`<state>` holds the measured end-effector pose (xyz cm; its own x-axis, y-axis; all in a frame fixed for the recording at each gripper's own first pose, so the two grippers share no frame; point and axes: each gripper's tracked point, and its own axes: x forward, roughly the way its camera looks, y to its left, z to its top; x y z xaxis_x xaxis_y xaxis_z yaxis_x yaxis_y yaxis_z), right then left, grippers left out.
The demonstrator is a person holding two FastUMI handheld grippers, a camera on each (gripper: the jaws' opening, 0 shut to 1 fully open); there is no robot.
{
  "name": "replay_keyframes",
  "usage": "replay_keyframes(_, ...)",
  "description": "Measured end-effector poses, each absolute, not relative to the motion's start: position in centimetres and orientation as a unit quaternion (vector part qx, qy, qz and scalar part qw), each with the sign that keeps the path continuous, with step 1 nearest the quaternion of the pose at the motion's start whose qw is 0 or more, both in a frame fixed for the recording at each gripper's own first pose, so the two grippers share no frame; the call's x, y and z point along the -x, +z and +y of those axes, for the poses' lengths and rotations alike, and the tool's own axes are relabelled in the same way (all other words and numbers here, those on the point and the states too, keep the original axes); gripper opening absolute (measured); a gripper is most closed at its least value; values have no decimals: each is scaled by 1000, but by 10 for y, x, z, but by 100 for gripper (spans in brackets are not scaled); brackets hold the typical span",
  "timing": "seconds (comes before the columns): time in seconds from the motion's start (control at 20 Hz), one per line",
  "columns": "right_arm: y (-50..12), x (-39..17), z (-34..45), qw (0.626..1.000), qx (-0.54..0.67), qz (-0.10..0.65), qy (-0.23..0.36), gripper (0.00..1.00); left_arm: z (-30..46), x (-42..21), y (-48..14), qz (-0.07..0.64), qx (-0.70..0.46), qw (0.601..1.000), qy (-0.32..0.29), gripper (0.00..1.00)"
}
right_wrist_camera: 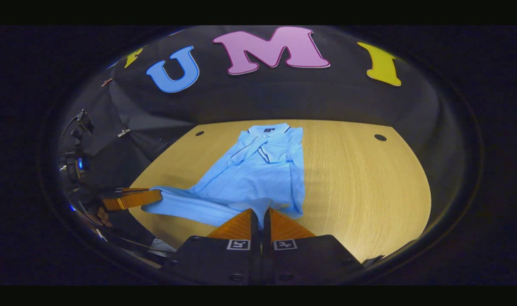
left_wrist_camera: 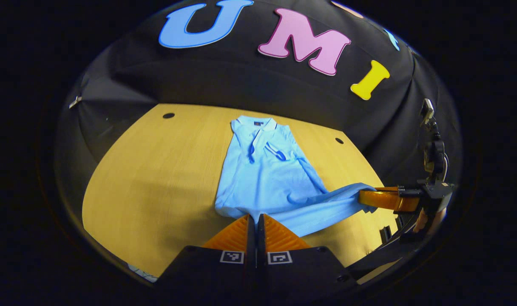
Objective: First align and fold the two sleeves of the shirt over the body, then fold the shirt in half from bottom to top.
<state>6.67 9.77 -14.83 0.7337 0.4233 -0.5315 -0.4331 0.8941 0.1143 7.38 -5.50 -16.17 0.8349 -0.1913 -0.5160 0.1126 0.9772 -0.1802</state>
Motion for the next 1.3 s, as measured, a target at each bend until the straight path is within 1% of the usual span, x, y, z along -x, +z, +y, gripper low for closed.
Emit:
replay_keyframes(0.05, -136, -80, 101, 933, 5, 276, 233, 5, -56, -86, -149, 268, 69, 957, -81, 6)
replay_keyframes(0.1, -124, -93, 105, 934, 3, 270, 236, 0, -57, -99, -137, 262, 64, 959, -83, 6)
replay_keyframes(0.15, -114, -106, 109, 935, 4, 263, 238, 5, -57, -111, -126, 254, 56, 962, -86, 6)
replay_keyframes(0.2, -105, -120, 113, 936, 4, 255, 241, 0, -57, -124, -114, 245, 48, 964, -90, 6)
replay_keyframes(0.3, -90, -145, 124, 936, -4, 249, 247, 7, -56, -152, -92, 230, 44, 968, -94, 6)
replay_keyframes(0.35, -81, -158, 129, 937, -6, 243, 249, 5, -54, -167, -80, 221, 44, 970, -94, 6)
replay_keyframes(0.4, -74, -172, 134, 939, -5, 237, 251, 0, -50, -181, -71, 214, 40, 972, -93, 6)
replay_keyframes(0.45, -66, -186, 138, 940, -5, 230, 252, 0, -42, -198, -61, 207, 24, 974, -88, 6)
replay_keyframes(0.5, -58, -201, 143, 941, -6, 223, 253, 5, -35, -213, -54, 203, 12, 975, -85, 6)
replay_keyframes(0.6, -38, -236, 154, 945, -2, 205, 255, 5, -29, -241, -40, 195, 9, 977, -85, 6)
replay_keyframes(0.65, -32, -249, 157, 947, 0, 197, 254, 11, -27, -254, -35, 192, 13, 977, -86, 6)
replay_keyframes(0.7, -25, -261, 161, 948, 0, 191, 253, 11, -26, -267, -32, 190, 13, 978, -84, 6)
replay_keyframes(0.75, -22, -274, 164, 949, -1, 188, 253, 0, -22, -279, -27, 187, 10, 979, -83, 6)
replay_keyframes(0.85, -19, -299, 170, 950, -2, 185, 250, 5, -16, -306, -24, 183, -1, 980, -80, 6)
replay_keyframes(0.9, -21, -313, 171, 951, 1, 185, 247, 11, -15, -319, -24, 184, -4, 980, -78, 6)
replay_keyframes(1.05, -27, -355, 175, 954, 2, 183, 238, 11, -9, -368, -27, 178, -13, 981, -78, 6)
replay_keyframes(1.1, -30, -371, 175, 956, 3, 181, 232, 5, -6, -385, -31, 176, -16, 981, -75, 6)
replay_keyframes(1.3, -53, -432, 170, 962, 17, 171, 212, 5, 1, -452, -53, 163, -13, 984, -67, 6)
